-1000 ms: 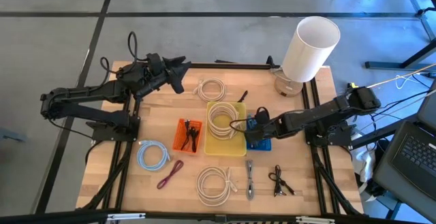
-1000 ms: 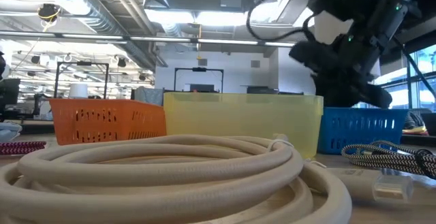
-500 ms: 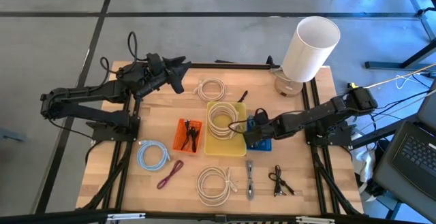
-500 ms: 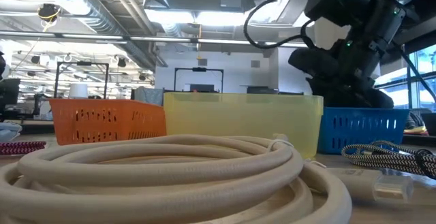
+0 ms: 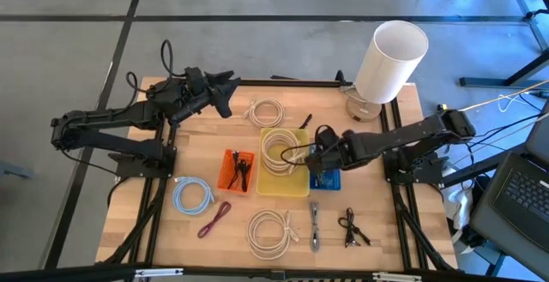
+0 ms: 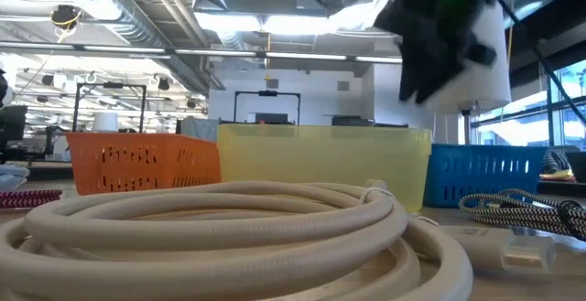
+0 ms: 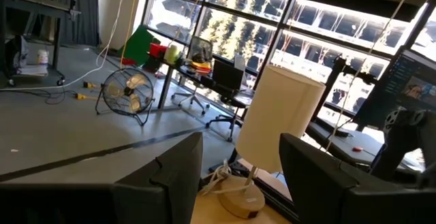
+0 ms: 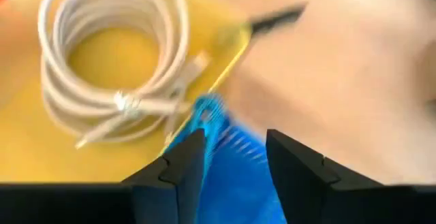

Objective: Pick & Place USB Port
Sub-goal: Put the white usb cable into the yellow bin

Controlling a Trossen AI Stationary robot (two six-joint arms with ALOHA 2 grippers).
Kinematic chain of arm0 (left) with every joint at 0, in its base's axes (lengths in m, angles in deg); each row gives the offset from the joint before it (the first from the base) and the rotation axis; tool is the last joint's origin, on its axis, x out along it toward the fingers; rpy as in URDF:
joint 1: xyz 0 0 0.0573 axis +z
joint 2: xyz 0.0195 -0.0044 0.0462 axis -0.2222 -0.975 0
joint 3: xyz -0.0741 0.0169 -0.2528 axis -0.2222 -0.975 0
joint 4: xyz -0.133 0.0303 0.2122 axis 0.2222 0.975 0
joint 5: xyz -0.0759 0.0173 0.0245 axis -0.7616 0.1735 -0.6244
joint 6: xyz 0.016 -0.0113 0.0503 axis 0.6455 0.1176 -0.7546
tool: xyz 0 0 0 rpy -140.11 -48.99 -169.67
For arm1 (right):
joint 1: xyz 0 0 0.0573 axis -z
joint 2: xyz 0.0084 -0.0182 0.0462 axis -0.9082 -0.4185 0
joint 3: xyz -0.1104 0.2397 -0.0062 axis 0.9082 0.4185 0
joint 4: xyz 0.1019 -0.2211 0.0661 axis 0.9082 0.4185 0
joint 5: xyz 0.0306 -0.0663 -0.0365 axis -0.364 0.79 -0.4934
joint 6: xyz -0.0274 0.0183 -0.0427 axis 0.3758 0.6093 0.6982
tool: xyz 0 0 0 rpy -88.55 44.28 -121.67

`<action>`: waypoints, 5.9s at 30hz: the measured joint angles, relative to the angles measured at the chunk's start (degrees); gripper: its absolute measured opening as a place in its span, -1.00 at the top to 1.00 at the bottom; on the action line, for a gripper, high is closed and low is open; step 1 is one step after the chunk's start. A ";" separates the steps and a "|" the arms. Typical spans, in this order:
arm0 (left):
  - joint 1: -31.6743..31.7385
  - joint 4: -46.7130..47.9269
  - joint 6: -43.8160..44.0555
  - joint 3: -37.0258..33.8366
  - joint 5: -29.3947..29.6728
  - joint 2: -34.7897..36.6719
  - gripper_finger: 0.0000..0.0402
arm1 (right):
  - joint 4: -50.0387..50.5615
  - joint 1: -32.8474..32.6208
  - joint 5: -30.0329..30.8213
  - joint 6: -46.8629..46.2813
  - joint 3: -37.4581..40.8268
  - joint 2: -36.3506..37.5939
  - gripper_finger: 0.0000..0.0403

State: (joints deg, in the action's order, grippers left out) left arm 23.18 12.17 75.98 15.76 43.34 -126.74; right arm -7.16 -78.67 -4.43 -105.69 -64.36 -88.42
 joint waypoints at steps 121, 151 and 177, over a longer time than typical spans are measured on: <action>24.21 34.34 3.87 25.00 -28.86 -57.18 0.75 | -9.72 39.49 -24.28 54.15 -9.85 -0.02 0.26; -7.80 75.38 -3.46 54.84 -22.64 -46.45 0.75 | -6.62 40.76 -12.30 55.08 -8.26 6.46 0.26; -8.15 62.64 -12.04 43.28 -26.99 -58.03 0.75 | -2.19 40.54 -14.29 54.90 -8.29 6.47 0.26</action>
State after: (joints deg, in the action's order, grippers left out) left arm 15.04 74.82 63.94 59.04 16.34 -184.76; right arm -9.36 -38.13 -18.72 -50.79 -72.64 -81.95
